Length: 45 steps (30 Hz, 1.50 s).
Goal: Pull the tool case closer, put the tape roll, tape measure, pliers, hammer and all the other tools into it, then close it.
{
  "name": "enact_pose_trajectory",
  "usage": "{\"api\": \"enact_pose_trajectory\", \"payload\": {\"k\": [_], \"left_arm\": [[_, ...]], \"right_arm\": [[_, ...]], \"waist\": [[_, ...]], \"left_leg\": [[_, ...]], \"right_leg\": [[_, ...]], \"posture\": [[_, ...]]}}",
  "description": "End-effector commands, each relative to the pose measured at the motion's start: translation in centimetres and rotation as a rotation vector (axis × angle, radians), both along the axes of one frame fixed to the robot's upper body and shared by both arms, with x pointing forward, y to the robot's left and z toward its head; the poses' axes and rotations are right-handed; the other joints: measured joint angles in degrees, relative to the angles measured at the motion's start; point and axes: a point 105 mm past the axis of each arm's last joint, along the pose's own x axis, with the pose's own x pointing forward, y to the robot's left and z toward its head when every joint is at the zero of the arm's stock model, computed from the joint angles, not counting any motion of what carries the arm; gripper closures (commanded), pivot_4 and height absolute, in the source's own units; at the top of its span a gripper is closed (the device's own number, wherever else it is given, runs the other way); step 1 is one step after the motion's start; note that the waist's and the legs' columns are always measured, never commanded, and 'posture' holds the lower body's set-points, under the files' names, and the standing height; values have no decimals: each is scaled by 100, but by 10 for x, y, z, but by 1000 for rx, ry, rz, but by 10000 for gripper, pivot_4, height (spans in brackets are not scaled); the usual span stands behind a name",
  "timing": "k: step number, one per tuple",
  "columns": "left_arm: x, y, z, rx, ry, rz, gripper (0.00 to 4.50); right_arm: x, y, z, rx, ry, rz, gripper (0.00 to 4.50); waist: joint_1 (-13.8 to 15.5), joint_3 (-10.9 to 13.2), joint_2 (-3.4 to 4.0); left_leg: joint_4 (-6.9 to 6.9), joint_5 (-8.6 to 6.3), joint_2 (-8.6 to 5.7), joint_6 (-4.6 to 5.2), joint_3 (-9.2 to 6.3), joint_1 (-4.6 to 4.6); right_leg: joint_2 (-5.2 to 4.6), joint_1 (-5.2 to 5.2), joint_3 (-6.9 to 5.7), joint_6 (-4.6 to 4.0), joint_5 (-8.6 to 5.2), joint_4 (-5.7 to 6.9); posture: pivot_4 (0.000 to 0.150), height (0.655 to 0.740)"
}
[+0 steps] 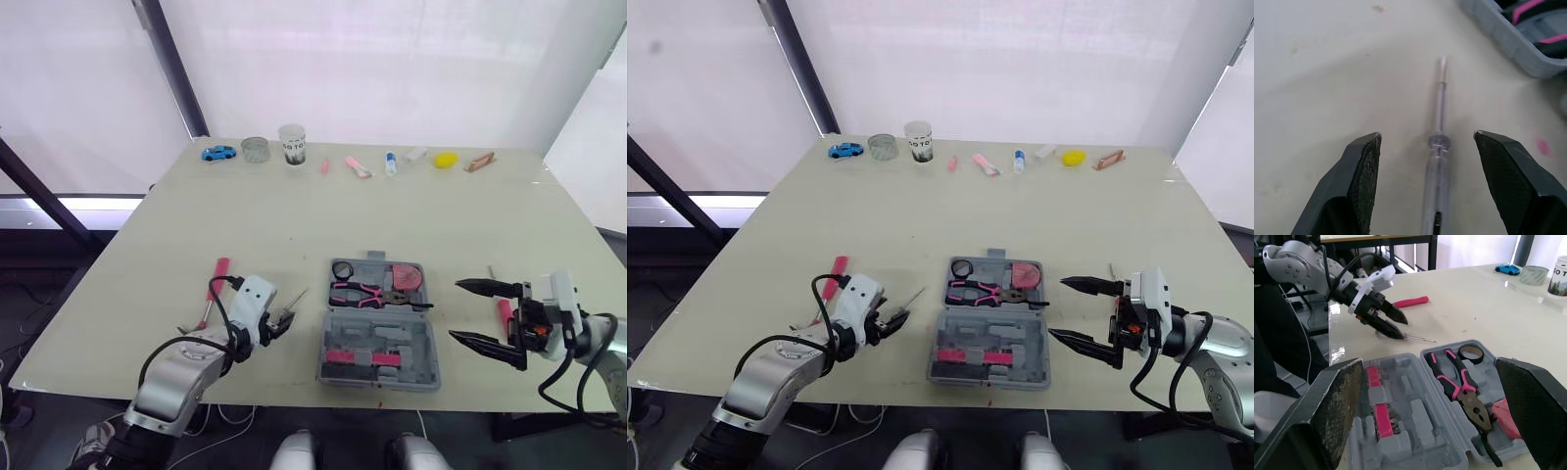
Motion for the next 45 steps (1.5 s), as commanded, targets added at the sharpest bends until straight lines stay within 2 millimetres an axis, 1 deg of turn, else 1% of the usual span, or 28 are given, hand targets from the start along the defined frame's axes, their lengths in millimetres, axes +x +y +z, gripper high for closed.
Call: {"api": "enact_pose_trajectory", "payload": {"k": [1, 7, 14, 15, 16, 18, 19, 21, 22, 28, 29, 31, 33, 36, 38, 40, 43, 45], "left_arm": [[2, -2, -1, 14, -12, -29, 12538], [3, 1, -14, 31, 17, -17, 12538], [7, -4, -16, 8, 21, -15, 12538], [7, -5, -16, 2, 24, -15, 17707], [7, -5, -17, 2, 27, -14, 19920], [4, -5, -19, -7, 42, -9, 28736], [2, -5, -21, -6, 50, -8, 30200], [-1, -2, -25, 2, 68, -1, 40560], [-2, -1, -26, 0, 74, 7, 44426], [-6, 9, -19, 3, 63, 23, 44302], [-6, 10, -15, -2, 50, 15, 44302], [-8, 9, 4, -31, 8, -32, 44302], [-11, 7, 24, -44, -11, -108, 44302], [-15, 4, 48, -71, -7, -211, 44302], [-20, -3, 65, -62, 3, -328, 44302], [-26, -11, 75, -48, 30, -442, 44302], [-30, -24, 83, 3, 80, -578, 44302], [-30, -36, 89, 62, 96, -680, 44302]], "right_arm": [[-5, -1, 12, -5, -47, 3, 0], [-7, 1, 11, -3, -45, 3, 0], [-7, 3, 10, -3, -42, 6, 0], [-8, 3, 10, -3, -42, 6, 0], [-8, 3, 10, -3, -43, 6, 0], [-8, 3, 10, -3, -43, 5, 0], [-8, 3, 10, -3, -42, 4, 0], [-8, 3, 10, -5, -41, 3, 0], [-9, 3, 9, -6, -39, 3, 0], [-9, 4, 8, -2, -33, 2, 0], [-9, 4, 7, -1, -33, 1, 0], [-9, 4, 8, 3, -34, -1, 0], [-9, 2, 8, 3, -36, -4, 0], [-8, -1, 8, -2, -44, -8, 0], [-7, -3, 9, -8, -52, -7, 0], [-7, -4, 9, -15, -57, -4, 0], [-8, -8, 9, -33, -64, -3, 0], [-11, -13, 9, -52, -70, -7, 0]], "waist": [[1, 0, 0], [1, -2, 3], [10, -8, 12], [8, -8, 13], [7, -8, 13], [3, -8, 13], [2, -9, 14], [-2, -10, 15], [-4, -10, 16], [-24, -10, 17], [-29, -10, 17], [-37, -9, 14], [-35, -8, 13], [5, -6, 11], [10, -6, 10], [8, -5, 9], [5, -4, 12], [3, -4, 11]], "left_leg": [[0, 0, 0, 0, 0, 0], [0, 0, 1, 0, 1, 1], [1, 0, 0, 1, 0, 2], [1, 0, 0, 1, 0, 2], [1, 0, 0, 1, 0, 2], [1, 0, 0, 1, -1, 2], [0, 0, 0, 1, -1, 3], [0, 0, 1, 1, -1, 4], [0, 0, 2, 1, -1, 5], [-1, 0, 5, 1, 2, 8], [-1, 0, 6, 1, 2, 8], [-1, 0, 7, 1, 3, 8], [-1, 0, 10, 1, 2, 5], [-1, 0, 11, 1, 2, 0], [0, 0, 10, 1, 1, -2], [-1, 0, 8, 1, 1, -4], [-1, 0, 7, 1, 6, -3], [-1, 0, 6, 1, 6, -3]], "right_leg": [[0, 0, 0, 0, 0, 0], [0, 0, 0, 1, 0, 1], [0, 2, -1, 1, 0, 1], [0, 3, -1, 1, 0, 1], [0, 3, -1, 1, 0, 1], [0, 3, -1, 1, 0, 1], [1, 3, -1, 1, 0, 2], [1, 3, -1, 1, 0, 2], [1, 3, -1, 1, 0, 3], [3, 2, 1, 1, 0, 3], [3, 2, 1, 0, -1, 3], [4, 2, 2, 0, -1, 3], [5, 0, 0, 0, -1, 2], [3, -5, -2, -2, -2, 2], [2, -5, -4, -4, -3, 0], [1, -5, -5, -3, -3, -2], [2, -5, -2, -2, -3, -5], [3, -5, -2, 0, -2, -5]], "posture": [[1500, 7400], [1500, 7400], [1500, 7400], [1500, 7400], [1500, 7400], [1500, 7400], [1500, 7400], [1500, 7400], [1500, 7400], [1500, 7400], [1500, 7400], [1500, 7400], [1500, 7400], [1500, 7400], [1500, 7400], [1500, 7400], [1500, 7400], [1500, 7400]]}}
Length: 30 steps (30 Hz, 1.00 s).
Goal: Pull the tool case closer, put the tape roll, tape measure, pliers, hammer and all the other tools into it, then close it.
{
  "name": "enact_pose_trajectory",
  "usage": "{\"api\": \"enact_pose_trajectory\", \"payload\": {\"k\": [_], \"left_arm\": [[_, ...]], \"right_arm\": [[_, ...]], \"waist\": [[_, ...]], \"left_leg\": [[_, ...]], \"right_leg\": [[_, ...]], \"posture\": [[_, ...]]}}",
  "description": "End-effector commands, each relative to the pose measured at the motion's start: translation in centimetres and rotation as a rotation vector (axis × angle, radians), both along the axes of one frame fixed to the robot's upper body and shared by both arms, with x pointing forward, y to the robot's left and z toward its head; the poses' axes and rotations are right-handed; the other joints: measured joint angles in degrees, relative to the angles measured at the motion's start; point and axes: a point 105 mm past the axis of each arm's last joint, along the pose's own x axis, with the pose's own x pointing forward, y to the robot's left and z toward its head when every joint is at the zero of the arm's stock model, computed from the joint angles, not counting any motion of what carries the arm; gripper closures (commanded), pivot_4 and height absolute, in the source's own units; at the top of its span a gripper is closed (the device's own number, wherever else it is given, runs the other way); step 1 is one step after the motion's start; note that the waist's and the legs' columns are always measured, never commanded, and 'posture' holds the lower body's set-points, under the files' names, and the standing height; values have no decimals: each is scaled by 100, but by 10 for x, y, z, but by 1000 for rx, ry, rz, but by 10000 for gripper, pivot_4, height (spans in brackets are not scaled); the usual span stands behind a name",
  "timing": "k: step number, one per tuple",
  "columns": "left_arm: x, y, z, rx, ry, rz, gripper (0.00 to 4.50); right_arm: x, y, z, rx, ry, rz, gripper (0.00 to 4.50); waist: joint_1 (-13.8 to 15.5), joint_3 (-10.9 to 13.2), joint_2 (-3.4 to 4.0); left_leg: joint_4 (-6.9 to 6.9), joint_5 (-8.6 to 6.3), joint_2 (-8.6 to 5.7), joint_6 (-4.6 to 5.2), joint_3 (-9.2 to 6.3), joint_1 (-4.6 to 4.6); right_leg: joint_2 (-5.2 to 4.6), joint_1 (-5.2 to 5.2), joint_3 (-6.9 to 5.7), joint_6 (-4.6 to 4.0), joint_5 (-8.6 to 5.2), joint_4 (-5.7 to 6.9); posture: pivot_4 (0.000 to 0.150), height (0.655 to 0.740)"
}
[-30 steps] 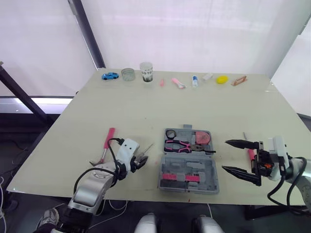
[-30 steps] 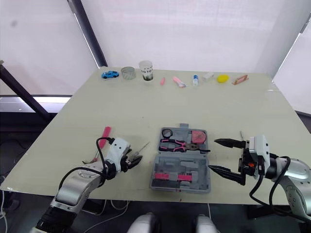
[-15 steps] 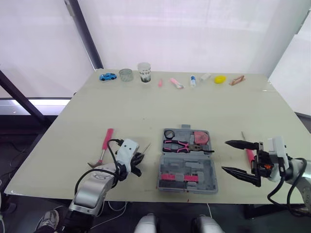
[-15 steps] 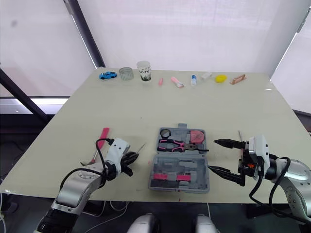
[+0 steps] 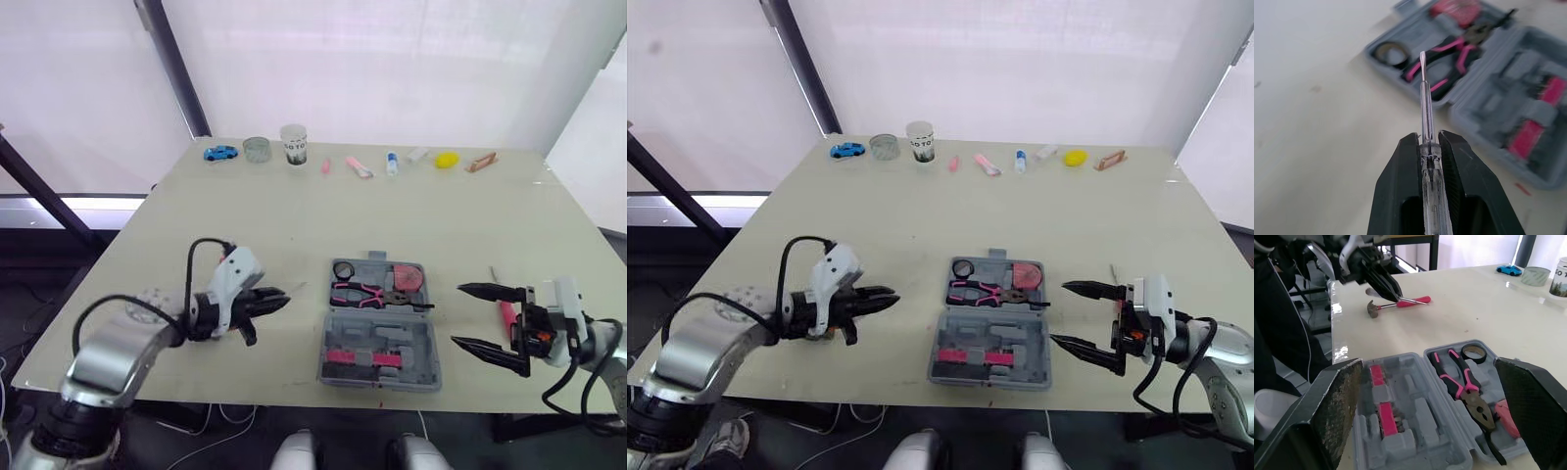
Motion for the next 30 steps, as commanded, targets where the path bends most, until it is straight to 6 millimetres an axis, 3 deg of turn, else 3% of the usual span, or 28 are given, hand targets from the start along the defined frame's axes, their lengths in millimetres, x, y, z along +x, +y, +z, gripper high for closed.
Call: {"api": "enact_pose_trajectory", "payload": {"k": [1, 8, 13, 20, 30], "left_arm": [[-5, -25, 9, 61, 20, -177, 44302], [14, -74, 11, 126, 39, -293, 44302], [20, -102, -9, 209, 72, -347, 44302], [19, -126, -27, 249, 119, -380, 44302], [29, -136, -40, 322, 115, -398, 44302]], "right_arm": [[-4, -10, 11, -39, -58, -8, 0], [-8, -26, 9, -101, -59, -53, 0], [-10, -21, 8, -97, -56, -62, 0], [-13, -20, 4, -111, -42, -71, 0], [-16, -21, 3, -118, -38, -87, 0]], "waist": [[12, 0, -1], [-19, 2, -4], [-16, 3, -4], [2, 4, -5], [0, 4, -5]], "left_leg": [[0, 0, 0, 0, -1, 0], [2, 0, -9, 1, -7, -4], [2, 0, -8, 1, -13, -3], [4, 0, -8, 1, -14, -5], [6, 0, -9, 2, -19, -7]], "right_leg": [[1, 0, 0, 0, 0, 0], [3, 2, 4, 5, 0, -3], [12, 1, 7, 5, 0, 1], [11, 0, 8, 5, -1, -1], [12, 0, 7, 5, -1, 0]], "posture": [[1500, 7400], [1500, 7400], [1500, 7400], [1500, 7400], [1500, 7400]]}}
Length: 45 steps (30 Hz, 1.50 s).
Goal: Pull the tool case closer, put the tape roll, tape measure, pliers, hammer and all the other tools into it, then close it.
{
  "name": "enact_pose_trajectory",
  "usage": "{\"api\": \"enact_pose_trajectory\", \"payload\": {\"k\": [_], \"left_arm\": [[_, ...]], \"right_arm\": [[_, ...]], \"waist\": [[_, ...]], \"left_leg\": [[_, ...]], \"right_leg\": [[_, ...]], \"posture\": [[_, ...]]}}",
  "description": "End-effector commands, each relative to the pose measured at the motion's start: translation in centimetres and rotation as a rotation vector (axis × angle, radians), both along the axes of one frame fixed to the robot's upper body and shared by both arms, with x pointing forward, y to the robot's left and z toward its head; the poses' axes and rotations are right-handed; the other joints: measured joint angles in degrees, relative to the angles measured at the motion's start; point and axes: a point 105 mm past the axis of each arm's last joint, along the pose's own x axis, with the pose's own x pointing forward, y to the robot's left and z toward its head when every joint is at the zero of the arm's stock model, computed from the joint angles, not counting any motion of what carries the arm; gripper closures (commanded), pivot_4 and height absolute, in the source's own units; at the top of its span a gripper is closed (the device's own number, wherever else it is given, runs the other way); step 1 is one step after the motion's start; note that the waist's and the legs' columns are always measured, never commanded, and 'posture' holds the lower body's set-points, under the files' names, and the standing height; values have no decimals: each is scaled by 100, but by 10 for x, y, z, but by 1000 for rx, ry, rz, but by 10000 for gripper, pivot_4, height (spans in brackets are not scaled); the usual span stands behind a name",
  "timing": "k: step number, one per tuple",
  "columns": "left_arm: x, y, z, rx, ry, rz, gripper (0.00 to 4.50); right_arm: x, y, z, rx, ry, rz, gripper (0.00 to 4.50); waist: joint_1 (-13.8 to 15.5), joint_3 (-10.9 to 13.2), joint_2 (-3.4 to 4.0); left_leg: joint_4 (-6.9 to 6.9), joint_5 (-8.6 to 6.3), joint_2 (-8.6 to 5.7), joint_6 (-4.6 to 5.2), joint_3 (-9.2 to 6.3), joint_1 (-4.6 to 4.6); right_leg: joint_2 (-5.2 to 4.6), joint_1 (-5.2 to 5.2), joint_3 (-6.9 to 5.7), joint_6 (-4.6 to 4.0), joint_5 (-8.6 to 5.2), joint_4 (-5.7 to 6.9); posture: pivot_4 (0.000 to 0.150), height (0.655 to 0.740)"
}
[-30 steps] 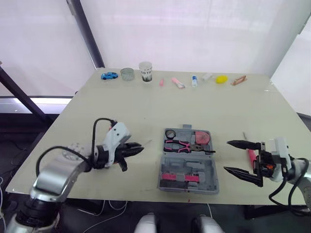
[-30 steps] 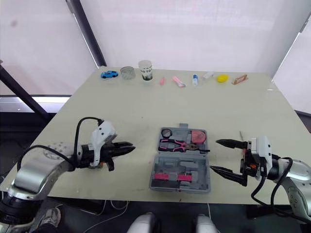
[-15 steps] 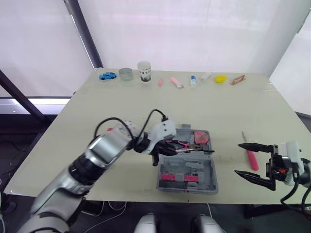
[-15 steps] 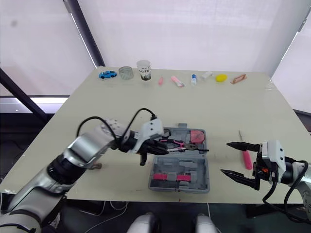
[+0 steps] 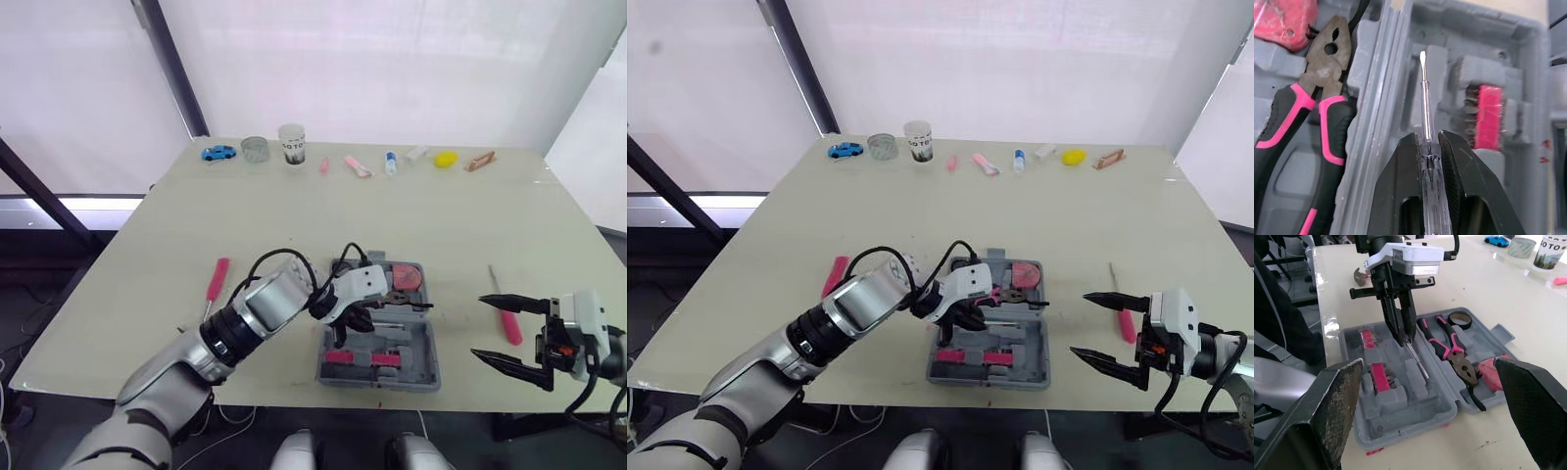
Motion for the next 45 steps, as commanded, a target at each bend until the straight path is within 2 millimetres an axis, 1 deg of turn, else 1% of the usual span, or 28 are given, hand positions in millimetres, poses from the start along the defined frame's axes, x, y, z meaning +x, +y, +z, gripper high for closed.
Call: {"api": "enact_pose_trajectory", "payload": {"k": [1, 6, 11, 17, 31, 32, 34, 40, 45], "left_arm": [[5, -7, 8, 6, -39, -33, 44302], [11, -5, 5, 37, -48, -54, 44302], [12, -5, 5, 53, -41, -96, 44302], [21, -6, 3, 74, -70, -119, 44302], [23, -15, 3, 61, -95, -165, 44302], [23, -16, 5, 51, -102, -170, 34275], [25, -18, 9, 35, -129, -181, 26652], [22, -21, 20, -49, -139, -203, 26652], [22, -5, 30, -172, -107, -169, 26652]], "right_arm": [[-4, -1, 10, -13, -50, -1, 0], [-6, -1, 10, -15, -48, -7, 0], [-7, -4, 10, -21, -46, -13, 0], [-8, -3, 10, -26, -47, -17, 0], [-11, -1, 6, -17, -42, -28, 0], [-12, 0, 6, -16, -42, -29, 0], [-12, 0, 5, -15, -42, -30, 0], [-12, 0, 5, -12, -45, -34, 0], [-12, 1, 3, -7, -46, -37, 0]], "waist": [[4, 0, 0], [3, 0, 0], [1, 0, 0], [4, 0, 0], [4, 0, 0], [4, 0, 0], [8, 0, 0], [-3, 0, 0], [-11, 0, 0]], "left_leg": [[0, 0, 0, 0, 0, -1], [0, 0, -1, 0, -1, -1], [0, 0, -1, 0, -2, 0], [1, 0, -2, 0, -2, -1], [1, 0, -2, 0, -3, -1], [1, 0, -2, 0, -4, -2], [1, 0, -2, 0, -4, -2], [2, 0, -6, 1, -8, -2], [1, 0, -6, 1, -10, -2]], "right_leg": [[0, 0, 0, 0, 0, 0], [0, 0, 0, 0, 0, -1], [0, 0, -1, 0, 0, 0], [0, 0, -1, 0, 0, -1], [-1, 1, -1, 0, 0, 0], [-1, 1, -1, 0, 0, 0], [-1, 1, -2, 0, 0, 0], [0, 1, 1, 0, 0, 2], [0, 0, 0, 0, 0, 2]], "posture": [[1500, 7400], [1500, 7400], [1500, 7400], [1500, 7400], [1500, 7400], [1500, 7400], [1500, 7400], [1500, 7400], [1500, 7400]]}}
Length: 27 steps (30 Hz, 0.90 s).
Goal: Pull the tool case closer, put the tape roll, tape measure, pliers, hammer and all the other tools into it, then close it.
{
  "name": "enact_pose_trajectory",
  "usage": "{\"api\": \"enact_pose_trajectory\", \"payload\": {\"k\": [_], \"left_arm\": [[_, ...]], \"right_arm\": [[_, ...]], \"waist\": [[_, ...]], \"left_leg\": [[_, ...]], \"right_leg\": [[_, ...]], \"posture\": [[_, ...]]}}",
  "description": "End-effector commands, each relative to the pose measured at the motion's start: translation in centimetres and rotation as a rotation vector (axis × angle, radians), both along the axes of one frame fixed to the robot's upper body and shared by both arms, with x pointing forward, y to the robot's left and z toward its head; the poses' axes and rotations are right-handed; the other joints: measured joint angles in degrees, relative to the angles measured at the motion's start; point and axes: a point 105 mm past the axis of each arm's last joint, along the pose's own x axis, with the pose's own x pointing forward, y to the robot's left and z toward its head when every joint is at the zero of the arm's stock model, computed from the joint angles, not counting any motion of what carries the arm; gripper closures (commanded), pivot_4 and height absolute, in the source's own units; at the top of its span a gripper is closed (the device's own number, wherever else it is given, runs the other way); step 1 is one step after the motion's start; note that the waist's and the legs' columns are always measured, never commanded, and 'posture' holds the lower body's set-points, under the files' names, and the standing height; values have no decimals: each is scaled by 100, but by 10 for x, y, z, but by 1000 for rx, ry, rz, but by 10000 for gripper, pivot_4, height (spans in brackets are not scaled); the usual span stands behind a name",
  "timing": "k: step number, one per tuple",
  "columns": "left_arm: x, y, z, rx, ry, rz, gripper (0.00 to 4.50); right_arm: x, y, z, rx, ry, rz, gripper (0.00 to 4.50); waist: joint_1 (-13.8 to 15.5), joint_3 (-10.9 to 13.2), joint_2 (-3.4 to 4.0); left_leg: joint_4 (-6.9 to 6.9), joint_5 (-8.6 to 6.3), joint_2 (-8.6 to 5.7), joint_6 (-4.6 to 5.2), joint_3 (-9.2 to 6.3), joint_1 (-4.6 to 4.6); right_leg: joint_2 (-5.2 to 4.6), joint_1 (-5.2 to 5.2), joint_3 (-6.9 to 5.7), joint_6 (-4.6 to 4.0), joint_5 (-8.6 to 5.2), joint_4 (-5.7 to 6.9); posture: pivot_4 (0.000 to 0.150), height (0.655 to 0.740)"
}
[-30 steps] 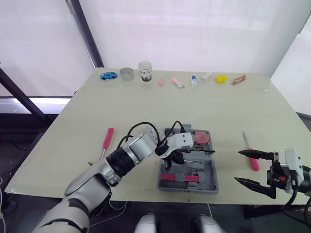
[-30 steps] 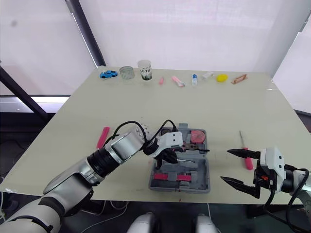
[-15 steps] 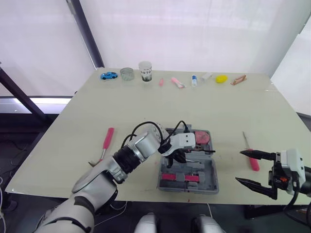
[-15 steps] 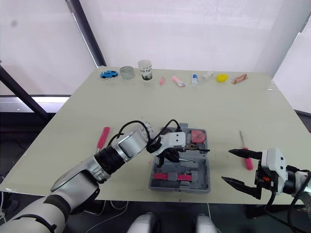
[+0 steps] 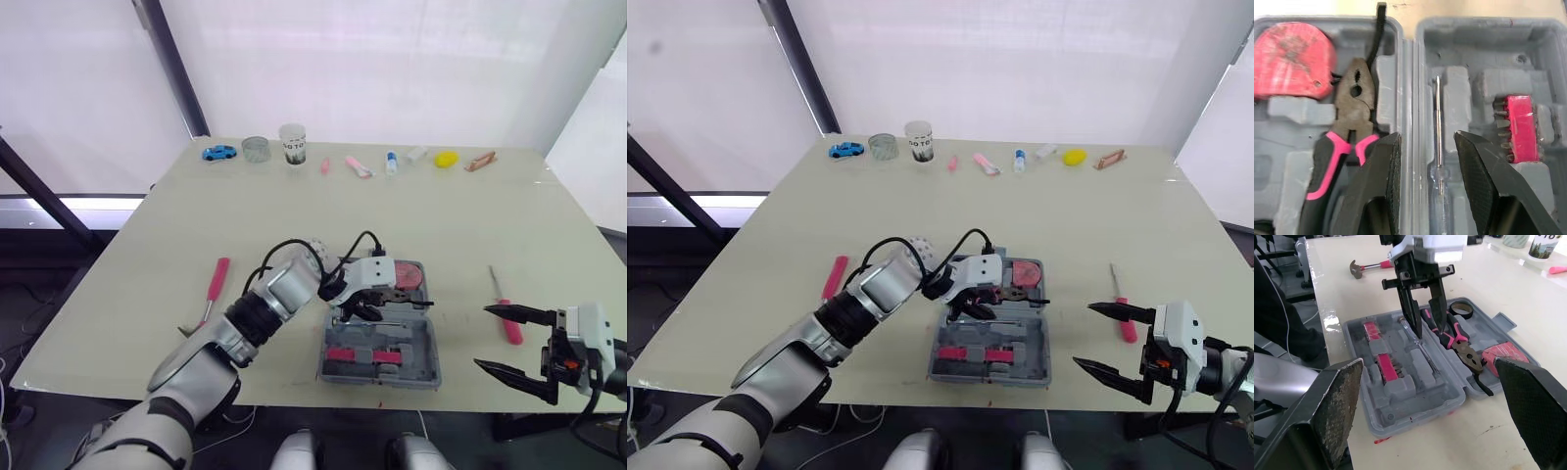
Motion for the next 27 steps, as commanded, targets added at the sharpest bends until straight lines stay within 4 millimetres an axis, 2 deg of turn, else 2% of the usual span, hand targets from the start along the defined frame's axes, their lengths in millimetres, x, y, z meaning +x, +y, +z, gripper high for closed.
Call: {"api": "enact_pose_trajectory", "payload": {"k": [1, 3, 6, 12, 20, 27], "left_arm": [[-1, 7, 17, -115, -5, -9, 26652], [0, 11, 18, -162, 9, 17, 32071], [-4, 15, 12, -190, 23, 18, 44882], [-8, 18, -8, -187, 25, 24, 44882], [-4, 21, -29, -136, 1, 50, 44882], [-10, 33, -63, -10, 34, 51, 44882]], "right_arm": [[-2, 3, 8, 2, -50, 14, 0], [-1, 3, 8, 3, -51, 13, 0], [0, 4, 7, 7, -50, 14, 0], [2, 5, 6, 10, -50, 19, 0], [3, 4, 7, 7, -53, 19, 0], [3, 5, 8, 6, -54, 17, 0]], "waist": [[3, 0, 1], [10, 0, 1], [17, 0, 1], [15, 0, 1], [15, -1, 1], [16, -4, 3]], "left_leg": [[0, 0, 0, 0, -1, 0], [0, 0, 0, 0, 0, 0], [1, 0, 0, 0, 0, -1], [1, 0, -1, 0, 0, 0], [1, 0, -1, 0, 0, 1], [1, 0, -2, 0, 0, 3]], "right_leg": [[0, 0, 0, 0, 0, 1], [0, 0, -1, 0, 0, 1], [-1, 2, -1, 1, 0, 0], [-1, 2, -1, 1, 0, 1], [-1, 2, -2, 1, 0, 1], [-1, 7, -2, 1, 0, 0]], "posture": [[1500, 7400], [1500, 7400], [1500, 7400], [1500, 7400], [1500, 7400], [1500, 7400]]}}
